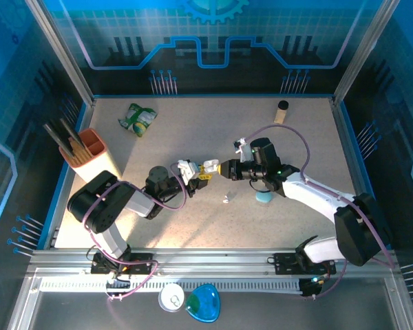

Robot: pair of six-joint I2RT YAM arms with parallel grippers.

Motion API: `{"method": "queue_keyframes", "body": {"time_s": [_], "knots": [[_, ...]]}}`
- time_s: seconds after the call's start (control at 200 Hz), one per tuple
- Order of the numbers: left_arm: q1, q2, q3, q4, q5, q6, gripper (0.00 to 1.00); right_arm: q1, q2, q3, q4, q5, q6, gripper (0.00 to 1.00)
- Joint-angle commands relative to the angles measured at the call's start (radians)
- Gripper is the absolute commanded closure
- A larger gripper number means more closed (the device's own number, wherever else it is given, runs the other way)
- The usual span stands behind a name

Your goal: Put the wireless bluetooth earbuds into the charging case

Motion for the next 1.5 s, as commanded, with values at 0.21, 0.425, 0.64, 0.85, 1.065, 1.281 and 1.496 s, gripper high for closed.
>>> {"method": "queue_keyframes", "body": {"time_s": [0.21, 0.425, 0.64, 0.85, 1.065, 1.281, 1.496], "knots": [[0.000, -0.006, 0.019, 0.021, 0.027, -0.018, 1.00, 0.009, 0.000, 0.030, -0.036, 0.043, -0.014, 0.73], [0.002, 0.000, 0.024, 0.022, 0.031, -0.024, 1.00, 0.005, -0.023, 0.030, -0.060, 0.057, -0.027, 0.73], [0.014, 0.025, 0.022, 0.054, 0.030, -0.022, 1.00, -0.009, -0.083, 0.012, -0.049, 0.049, -0.062, 0.71], [0.031, 0.039, 0.021, 0.071, 0.034, -0.023, 1.00, -0.008, -0.074, 0.028, -0.079, 0.031, -0.089, 0.48], [0.090, 0.025, -0.003, 0.071, 0.030, -0.026, 1.00, 0.018, -0.054, 0.048, -0.291, 0.136, -0.132, 0.41], [0.139, 0.006, -0.021, 0.071, 0.028, -0.025, 1.00, 0.048, 0.085, 0.086, -0.412, 0.105, -0.129, 0.50], [0.159, -0.021, -0.045, 0.071, 0.023, -0.022, 1.00, 0.097, 0.253, 0.179, -0.424, 0.077, -0.136, 0.60]]}}
